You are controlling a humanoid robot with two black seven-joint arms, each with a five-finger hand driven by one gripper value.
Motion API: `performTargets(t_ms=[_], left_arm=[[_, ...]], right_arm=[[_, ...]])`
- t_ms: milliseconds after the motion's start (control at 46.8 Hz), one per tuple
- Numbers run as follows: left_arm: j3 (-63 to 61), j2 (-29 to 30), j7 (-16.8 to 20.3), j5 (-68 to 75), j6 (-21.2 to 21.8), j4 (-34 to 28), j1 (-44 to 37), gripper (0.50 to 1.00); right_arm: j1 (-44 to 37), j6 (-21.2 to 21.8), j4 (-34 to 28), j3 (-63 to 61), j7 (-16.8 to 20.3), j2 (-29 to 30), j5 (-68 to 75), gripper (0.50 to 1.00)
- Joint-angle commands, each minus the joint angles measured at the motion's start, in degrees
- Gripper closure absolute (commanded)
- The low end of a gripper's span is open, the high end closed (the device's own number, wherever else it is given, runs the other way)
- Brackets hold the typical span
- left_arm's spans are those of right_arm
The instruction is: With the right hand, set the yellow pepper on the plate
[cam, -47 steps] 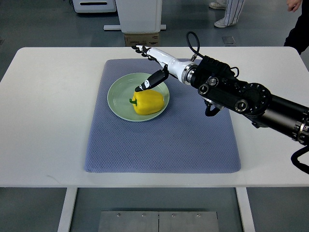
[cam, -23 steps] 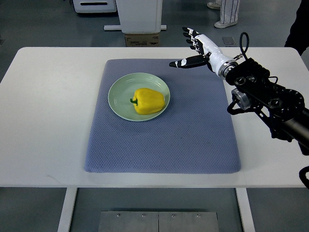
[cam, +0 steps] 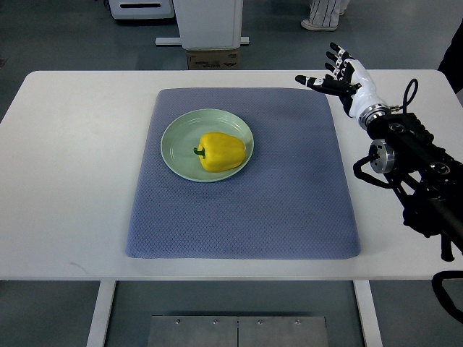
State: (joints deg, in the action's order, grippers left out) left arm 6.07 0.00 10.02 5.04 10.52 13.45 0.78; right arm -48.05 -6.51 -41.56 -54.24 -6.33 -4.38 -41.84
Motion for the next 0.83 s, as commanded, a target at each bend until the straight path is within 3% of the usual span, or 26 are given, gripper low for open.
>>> performTargets(t_ms=[0,812], left_arm=[[0.00,0.00,0.00,-0.03,0.02,0.00,0.01,0.500],[0.00,0.00,0.00,-0.03,0.02,0.00,0.01,0.500]], right_arm=[[1.55,0.01,-0.01,-2.88,0.00,0.78,0.00,0.505],[5.16,0.18,-0.10,-9.66,-0.35,3.15,0.35,0.500]])
